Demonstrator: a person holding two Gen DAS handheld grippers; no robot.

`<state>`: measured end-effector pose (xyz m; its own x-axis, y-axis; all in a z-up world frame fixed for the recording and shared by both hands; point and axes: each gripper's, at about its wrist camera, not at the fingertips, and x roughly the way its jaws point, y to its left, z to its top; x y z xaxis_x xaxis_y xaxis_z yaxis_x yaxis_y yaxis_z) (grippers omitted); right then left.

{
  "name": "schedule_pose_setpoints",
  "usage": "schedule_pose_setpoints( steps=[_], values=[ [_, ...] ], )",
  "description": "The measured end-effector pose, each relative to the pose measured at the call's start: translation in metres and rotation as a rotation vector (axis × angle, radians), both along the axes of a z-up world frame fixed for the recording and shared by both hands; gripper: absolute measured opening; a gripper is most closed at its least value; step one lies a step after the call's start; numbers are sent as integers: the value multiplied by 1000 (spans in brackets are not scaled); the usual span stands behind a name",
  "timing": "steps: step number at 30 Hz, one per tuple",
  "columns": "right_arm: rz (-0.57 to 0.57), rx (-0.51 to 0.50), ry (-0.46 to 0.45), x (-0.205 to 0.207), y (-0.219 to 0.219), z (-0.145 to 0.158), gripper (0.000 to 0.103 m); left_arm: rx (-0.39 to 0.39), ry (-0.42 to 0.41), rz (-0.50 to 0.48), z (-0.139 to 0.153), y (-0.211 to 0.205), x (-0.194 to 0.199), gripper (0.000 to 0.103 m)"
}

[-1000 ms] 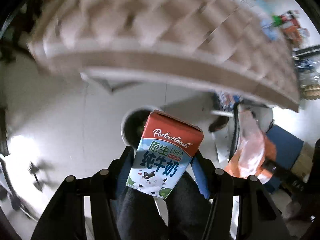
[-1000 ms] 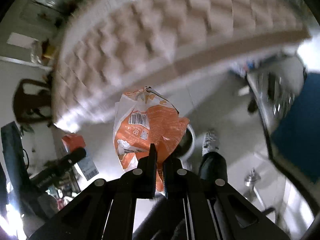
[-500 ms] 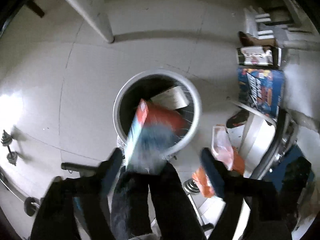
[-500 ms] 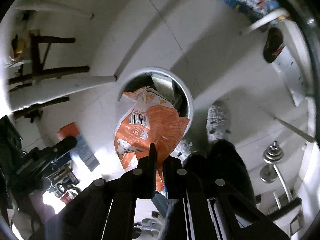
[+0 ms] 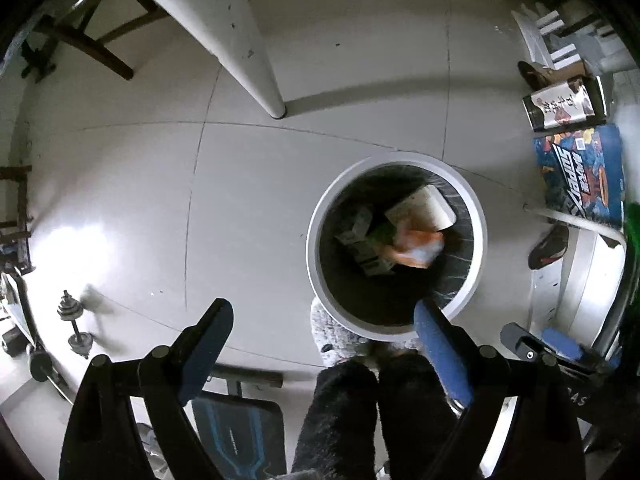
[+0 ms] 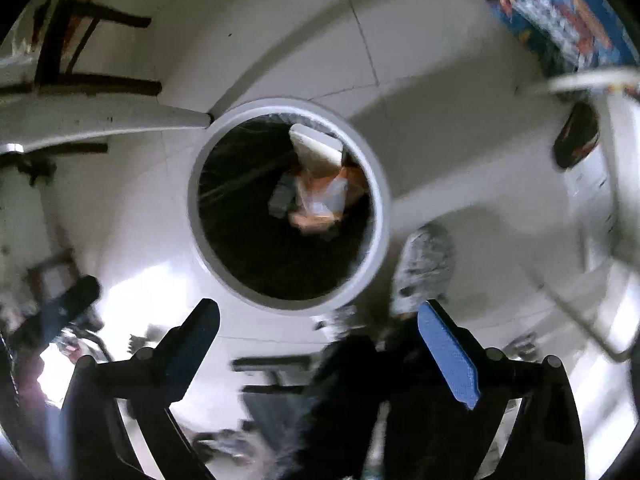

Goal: Collect trash
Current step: 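Carry the carton and orange bag over the bin and release both, then move both tools back over the table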

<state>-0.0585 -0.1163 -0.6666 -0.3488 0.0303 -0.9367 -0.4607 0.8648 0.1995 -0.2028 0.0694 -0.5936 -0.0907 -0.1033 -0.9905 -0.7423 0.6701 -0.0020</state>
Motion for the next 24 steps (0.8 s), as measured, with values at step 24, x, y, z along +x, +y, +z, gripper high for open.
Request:
schedule_pose_setpoints(
  steps=[24],
  values=[
    [166,-4,-193,-7,10,236,101,62,-79,-112,191,-34,-6,92]
  ],
)
